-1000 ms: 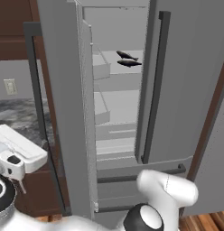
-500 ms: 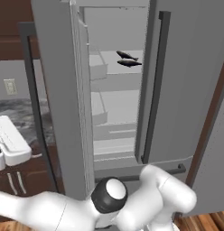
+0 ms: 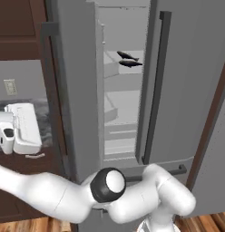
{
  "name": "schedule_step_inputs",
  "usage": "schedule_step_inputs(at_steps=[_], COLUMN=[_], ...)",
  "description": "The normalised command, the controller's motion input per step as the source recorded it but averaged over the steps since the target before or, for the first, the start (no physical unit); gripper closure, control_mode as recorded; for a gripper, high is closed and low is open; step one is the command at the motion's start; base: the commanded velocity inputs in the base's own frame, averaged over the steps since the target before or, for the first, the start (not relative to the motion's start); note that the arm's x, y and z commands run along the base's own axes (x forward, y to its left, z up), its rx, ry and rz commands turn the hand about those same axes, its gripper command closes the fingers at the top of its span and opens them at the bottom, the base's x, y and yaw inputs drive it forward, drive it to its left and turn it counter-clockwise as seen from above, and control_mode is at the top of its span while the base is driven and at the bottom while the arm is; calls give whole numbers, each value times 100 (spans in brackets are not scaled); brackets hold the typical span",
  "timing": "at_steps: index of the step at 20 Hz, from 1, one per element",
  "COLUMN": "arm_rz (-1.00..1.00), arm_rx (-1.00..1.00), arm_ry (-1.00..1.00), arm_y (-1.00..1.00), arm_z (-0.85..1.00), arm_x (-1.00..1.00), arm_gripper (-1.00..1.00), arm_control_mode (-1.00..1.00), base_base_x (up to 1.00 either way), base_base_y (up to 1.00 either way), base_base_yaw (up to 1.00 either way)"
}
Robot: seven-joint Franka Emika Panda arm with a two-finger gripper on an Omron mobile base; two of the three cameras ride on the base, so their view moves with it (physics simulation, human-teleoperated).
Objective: Place the fish on the counter behind the older fish on the same shelf of the fridge to maintain FIFO order. Close the fridge door when finished.
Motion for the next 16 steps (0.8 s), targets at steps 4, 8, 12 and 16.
schedule_step_inputs(at_steps=[4,8,12,16], arm_rz=[0,0,0,5], arm_rx=[3,0,0,2], arm_ry=[-20,-33,-36,-43], arm_y=[-100,-100,-100,-100], arm_z=[8,2,0,5], arm_x=[-9,-22,-9,0], arm_gripper=[-100,-100,-100,-100], arm_control_mode=[-100,-100,-100,-100], base_base_x=[0,0,0,0], base_base_y=[0,0,0,0], base_base_yaw=[0,0,0,0])
